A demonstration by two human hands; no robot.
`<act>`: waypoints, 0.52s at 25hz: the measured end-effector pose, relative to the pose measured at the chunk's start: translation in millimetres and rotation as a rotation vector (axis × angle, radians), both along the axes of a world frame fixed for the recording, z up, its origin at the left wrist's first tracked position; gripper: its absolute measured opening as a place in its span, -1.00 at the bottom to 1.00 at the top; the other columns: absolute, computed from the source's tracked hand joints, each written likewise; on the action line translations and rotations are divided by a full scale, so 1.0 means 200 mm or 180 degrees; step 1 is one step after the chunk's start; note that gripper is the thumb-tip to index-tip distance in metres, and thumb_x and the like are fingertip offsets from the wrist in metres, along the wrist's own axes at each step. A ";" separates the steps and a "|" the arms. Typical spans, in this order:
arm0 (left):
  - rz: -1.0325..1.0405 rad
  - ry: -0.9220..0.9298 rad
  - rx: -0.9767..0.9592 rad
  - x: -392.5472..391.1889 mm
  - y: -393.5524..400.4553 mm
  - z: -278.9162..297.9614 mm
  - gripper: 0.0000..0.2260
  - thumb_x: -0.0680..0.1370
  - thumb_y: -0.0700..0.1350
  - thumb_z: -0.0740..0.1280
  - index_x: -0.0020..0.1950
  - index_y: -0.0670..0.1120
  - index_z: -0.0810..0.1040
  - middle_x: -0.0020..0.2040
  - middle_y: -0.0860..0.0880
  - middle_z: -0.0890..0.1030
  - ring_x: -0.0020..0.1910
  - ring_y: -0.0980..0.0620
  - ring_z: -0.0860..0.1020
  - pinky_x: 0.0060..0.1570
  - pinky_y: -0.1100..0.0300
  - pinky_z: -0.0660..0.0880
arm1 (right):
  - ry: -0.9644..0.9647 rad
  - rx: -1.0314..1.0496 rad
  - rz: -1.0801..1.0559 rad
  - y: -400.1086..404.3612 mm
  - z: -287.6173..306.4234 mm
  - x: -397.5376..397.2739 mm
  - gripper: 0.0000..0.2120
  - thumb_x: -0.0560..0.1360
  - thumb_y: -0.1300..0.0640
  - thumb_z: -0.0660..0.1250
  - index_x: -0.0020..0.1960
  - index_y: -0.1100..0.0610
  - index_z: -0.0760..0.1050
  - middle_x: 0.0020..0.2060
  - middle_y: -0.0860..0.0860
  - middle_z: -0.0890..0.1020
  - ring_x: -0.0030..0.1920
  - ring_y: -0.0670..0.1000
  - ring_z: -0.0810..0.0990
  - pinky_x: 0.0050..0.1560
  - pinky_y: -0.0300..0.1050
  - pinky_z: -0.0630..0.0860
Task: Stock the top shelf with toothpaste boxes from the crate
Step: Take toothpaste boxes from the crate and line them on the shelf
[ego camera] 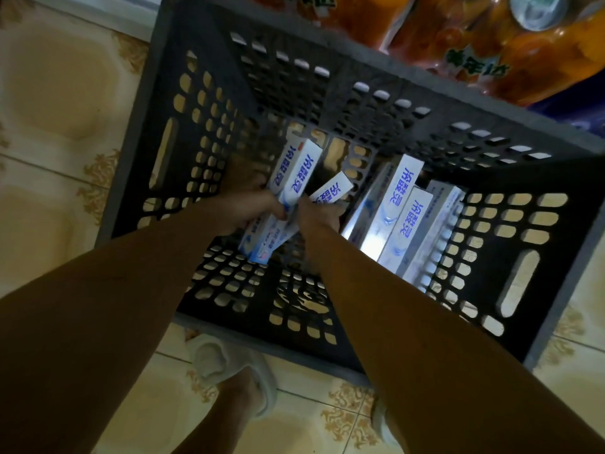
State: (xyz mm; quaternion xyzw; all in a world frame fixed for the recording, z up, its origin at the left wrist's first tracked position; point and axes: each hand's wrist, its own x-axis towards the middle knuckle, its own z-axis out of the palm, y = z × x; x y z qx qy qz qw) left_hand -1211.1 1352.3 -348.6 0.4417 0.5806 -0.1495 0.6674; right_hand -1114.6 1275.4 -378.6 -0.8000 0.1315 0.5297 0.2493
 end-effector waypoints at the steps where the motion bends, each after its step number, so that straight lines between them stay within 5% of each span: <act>1: -0.0015 -0.0014 -0.0112 0.00 -0.02 -0.02 -0.63 0.43 -0.34 0.38 0.03 0.10 0.48 0.07 0.01 0.62 0.07 -0.02 0.57 0.15 -0.06 0.47 | -0.0164 0.0067 -0.0107 0.00 -0.03 -0.01 -0.40 0.52 -0.01 0.36 0.43 0.17 0.19 0.23 0.13 0.55 0.17 0.21 0.57 -0.03 -0.03 0.48; 7: 0.0371 -0.0490 -0.1076 -0.01 -0.08 0.08 -0.57 0.49 -0.34 0.24 0.30 -0.01 0.53 0.16 -0.10 0.66 0.21 -0.15 0.57 0.23 -0.16 0.42 | -0.0490 0.0999 0.0343 -0.19 0.10 0.04 -0.66 0.53 0.02 0.35 0.25 0.09 0.40 0.02 -0.02 0.64 -0.01 0.04 0.64 -0.09 -0.03 0.58; 10: 0.0942 -0.0652 -0.1186 0.01 -0.11 0.27 -0.56 0.42 -0.27 0.25 0.29 -0.11 0.55 0.11 -0.18 0.65 0.11 -0.17 0.59 0.12 -0.10 0.49 | -0.0359 0.1393 0.0394 -0.21 0.29 0.09 -0.63 0.53 0.10 0.36 0.27 0.09 0.33 -0.04 -0.10 0.61 -0.07 -0.12 0.62 -0.03 -0.05 0.62; 13: 0.1237 -0.0598 -0.0939 0.05 -0.14 0.50 -0.39 0.31 -0.12 0.39 0.36 -0.22 0.49 0.28 -0.29 0.55 0.09 -0.21 0.57 0.18 -0.15 0.50 | -0.0199 0.1538 0.0502 -0.20 0.53 0.15 -0.53 0.51 0.13 0.40 0.32 0.13 0.27 -0.03 -0.09 0.61 -0.07 -0.10 0.65 0.03 0.00 0.65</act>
